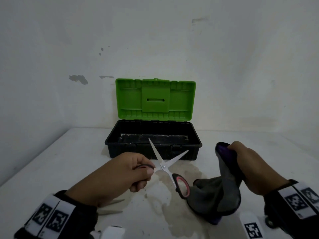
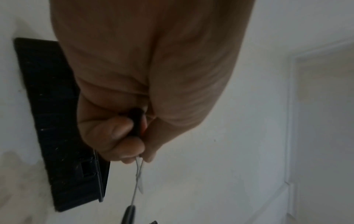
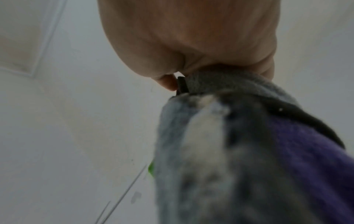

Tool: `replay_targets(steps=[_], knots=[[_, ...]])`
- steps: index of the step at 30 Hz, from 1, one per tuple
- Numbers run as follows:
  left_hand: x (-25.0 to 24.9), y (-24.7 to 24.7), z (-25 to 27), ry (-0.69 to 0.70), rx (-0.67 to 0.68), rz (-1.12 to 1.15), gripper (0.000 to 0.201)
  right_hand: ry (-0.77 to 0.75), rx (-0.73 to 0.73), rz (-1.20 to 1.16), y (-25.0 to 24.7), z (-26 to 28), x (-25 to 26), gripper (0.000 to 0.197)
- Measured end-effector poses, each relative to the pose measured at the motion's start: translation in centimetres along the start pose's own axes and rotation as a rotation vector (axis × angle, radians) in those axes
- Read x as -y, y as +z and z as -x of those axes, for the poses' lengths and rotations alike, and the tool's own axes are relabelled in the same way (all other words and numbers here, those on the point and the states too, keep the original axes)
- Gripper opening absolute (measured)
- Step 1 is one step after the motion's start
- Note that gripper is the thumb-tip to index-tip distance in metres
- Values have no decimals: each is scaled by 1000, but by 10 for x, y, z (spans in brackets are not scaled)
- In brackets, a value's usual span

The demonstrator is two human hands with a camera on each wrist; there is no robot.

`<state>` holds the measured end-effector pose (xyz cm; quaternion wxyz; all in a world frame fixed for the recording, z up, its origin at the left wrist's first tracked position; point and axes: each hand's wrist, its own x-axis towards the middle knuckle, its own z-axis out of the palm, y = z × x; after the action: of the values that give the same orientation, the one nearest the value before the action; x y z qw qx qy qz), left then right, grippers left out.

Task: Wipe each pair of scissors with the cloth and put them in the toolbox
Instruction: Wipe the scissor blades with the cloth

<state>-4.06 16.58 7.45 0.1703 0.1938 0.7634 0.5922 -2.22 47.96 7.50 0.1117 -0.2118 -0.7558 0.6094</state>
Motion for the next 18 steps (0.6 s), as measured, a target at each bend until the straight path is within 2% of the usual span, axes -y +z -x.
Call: replay_targets(steps=[2,5,7,10,15,18], knots=[[3,-1,-1,-4,-35,78,8,-29,-7,16,-5,-6,6,35],[5,6,-4,-63,-94,246,10,-149,-8,29,-6,-12,17,32],[4,13,-6,-106,-151,374,11,-254,41,79,-1,-14,24,33],[5,25,-8,-133,-218,504,12,-379,103,51,12,-8,34,23],[6,44,-9,-165,-291,681,26,-411,231,52,33,1,31,21],[5,52,-7,-166,-361,616,39,-414,277,105,40,8,23,26]])
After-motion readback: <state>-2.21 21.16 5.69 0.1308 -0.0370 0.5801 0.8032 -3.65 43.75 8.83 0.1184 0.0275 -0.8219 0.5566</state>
